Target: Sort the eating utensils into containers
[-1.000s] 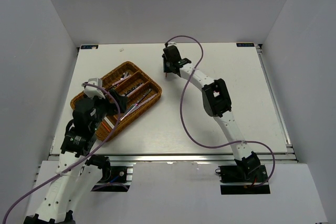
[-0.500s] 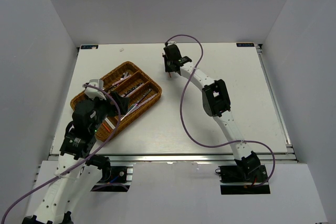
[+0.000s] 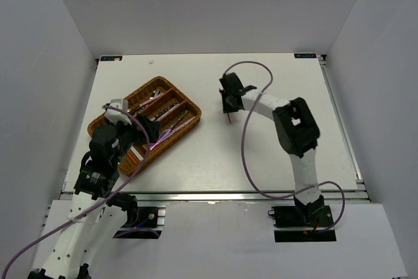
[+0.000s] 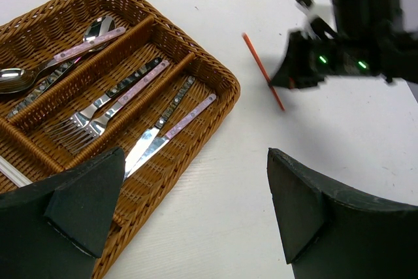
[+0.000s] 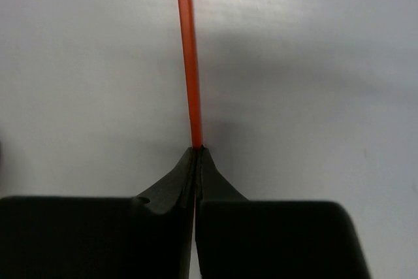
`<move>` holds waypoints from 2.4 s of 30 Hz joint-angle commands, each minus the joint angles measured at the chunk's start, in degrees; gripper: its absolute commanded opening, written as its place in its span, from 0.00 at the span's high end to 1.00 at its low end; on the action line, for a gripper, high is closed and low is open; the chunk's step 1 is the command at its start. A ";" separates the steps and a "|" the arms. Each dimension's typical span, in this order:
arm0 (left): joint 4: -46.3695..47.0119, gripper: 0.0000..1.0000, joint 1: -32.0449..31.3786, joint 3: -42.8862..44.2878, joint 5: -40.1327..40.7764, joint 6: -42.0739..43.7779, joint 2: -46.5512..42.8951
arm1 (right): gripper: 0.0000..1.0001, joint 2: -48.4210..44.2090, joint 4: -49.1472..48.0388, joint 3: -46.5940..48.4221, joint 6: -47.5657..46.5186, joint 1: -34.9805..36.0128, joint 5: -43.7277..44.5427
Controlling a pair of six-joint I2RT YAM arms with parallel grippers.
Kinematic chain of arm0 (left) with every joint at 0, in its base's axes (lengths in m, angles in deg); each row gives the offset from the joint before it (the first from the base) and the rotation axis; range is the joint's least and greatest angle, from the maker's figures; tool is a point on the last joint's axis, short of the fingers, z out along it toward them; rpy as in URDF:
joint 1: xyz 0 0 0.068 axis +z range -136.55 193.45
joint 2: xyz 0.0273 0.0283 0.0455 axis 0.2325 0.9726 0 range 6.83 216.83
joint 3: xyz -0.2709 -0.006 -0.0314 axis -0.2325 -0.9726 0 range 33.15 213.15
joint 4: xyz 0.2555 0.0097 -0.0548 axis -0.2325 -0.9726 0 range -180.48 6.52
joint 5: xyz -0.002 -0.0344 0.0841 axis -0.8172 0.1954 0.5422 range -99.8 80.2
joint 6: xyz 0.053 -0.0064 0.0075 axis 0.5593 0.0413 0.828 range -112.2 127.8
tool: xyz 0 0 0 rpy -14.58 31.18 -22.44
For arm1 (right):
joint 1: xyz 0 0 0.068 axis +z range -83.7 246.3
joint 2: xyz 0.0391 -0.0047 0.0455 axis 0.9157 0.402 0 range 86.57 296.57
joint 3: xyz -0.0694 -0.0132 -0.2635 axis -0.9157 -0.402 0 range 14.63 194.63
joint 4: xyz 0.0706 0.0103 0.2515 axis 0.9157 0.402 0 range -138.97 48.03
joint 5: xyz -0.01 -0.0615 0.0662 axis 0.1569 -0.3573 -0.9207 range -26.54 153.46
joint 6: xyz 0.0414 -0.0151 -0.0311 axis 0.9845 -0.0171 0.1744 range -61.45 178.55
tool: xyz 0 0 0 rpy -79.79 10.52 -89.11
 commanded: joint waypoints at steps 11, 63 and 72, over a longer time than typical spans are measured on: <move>0.54 0.02 -0.36 -0.33 -0.04 0.46 -1.12 | 0.64 -8.35 9.37 -16.54 -0.90 1.07 -5.04; 41.32 0.10 -22.68 -7.36 -21.49 -18.70 20.58 | 1.00 -62.12 -45.11 -46.32 27.49 8.71 -35.10; 54.04 0.29 -25.05 -7.01 -24.55 -23.62 23.84 | 1.00 -61.77 -45.46 -46.06 26.08 11.70 -32.38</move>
